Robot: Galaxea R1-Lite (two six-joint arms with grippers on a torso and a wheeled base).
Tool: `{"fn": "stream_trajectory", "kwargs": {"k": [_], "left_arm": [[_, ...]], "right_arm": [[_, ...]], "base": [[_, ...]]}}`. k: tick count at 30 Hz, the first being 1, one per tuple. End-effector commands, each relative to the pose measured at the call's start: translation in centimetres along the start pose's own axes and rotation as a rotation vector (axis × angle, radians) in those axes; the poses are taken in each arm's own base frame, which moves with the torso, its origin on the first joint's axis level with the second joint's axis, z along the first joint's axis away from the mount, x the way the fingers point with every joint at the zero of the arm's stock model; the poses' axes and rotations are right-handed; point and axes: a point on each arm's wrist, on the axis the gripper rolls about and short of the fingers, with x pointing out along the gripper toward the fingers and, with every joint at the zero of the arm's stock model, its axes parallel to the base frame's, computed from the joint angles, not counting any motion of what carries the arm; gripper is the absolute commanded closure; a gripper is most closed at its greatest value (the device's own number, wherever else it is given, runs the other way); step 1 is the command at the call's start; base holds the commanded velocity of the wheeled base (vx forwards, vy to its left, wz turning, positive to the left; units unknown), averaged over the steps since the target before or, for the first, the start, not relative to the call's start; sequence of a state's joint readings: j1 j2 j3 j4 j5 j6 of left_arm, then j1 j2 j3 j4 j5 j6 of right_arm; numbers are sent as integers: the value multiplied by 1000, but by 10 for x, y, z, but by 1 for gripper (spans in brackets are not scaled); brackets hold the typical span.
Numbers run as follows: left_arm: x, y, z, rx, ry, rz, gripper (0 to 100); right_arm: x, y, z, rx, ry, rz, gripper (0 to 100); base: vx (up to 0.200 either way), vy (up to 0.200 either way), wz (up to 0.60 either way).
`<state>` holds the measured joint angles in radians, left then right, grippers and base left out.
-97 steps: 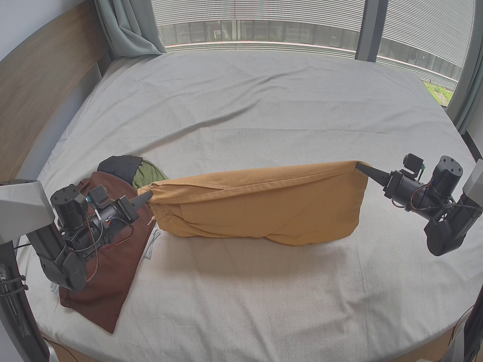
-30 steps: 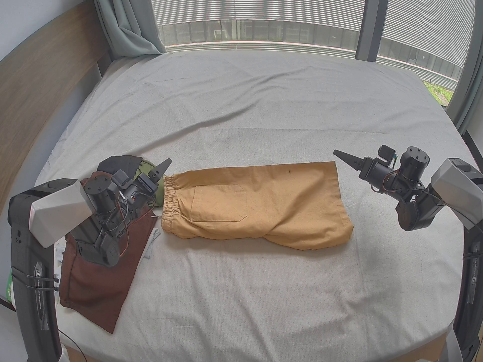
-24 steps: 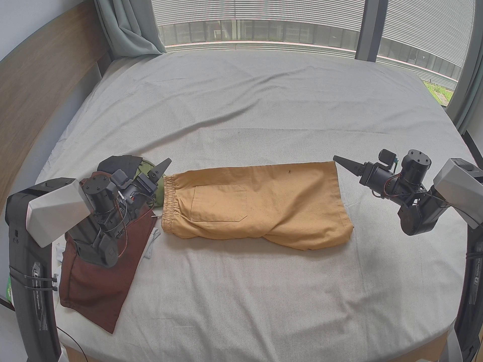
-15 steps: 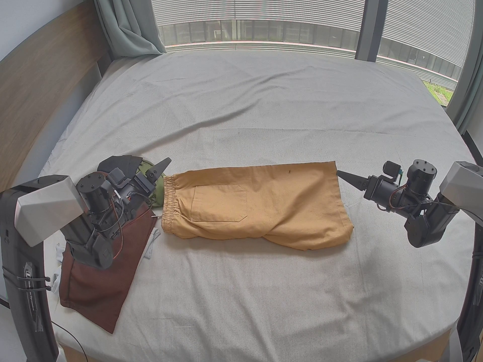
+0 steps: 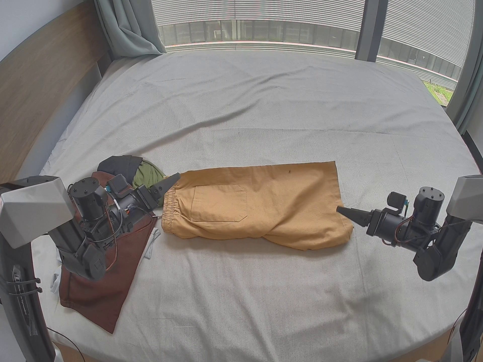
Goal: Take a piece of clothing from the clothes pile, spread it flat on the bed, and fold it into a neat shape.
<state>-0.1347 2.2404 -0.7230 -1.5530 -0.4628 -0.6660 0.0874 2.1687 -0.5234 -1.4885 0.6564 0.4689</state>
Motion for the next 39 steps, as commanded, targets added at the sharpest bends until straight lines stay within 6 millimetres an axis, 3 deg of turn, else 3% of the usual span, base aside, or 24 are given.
{"fn": "stream_trajectory", "kwargs": {"k": [1, 6, 12, 22, 30, 39], "left_arm": [[-2, -15, -5, 28, 26, -33, 0], [-3, -18, -4, 34, 26, -39, 0], [-3, -18, -5, 34, 29, -37, 0], [-3, -15, -6, 32, 32, -29, 0], [-2, -11, -10, 27, 41, -20, 0], [-2, -8, -12, 23, 47, -12, 0]], "right_arm": [[-4, 19, -25, -10, 63, -28, 0], [-2, 24, -33, -15, 70, -61, 0], [12, 26, -58, -2, 118, -86, 0], [31, 17, -90, 30, 199, -104, 0], [55, 6, -106, 97, 210, -89, 0], [105, -6, -120, 156, 129, -78, 0]], "base": [[0, 0, 0], [0, 0, 0], [0, 0, 0], [0, 0, 0], [0, 0, 0], [0, 0, 0]]}}
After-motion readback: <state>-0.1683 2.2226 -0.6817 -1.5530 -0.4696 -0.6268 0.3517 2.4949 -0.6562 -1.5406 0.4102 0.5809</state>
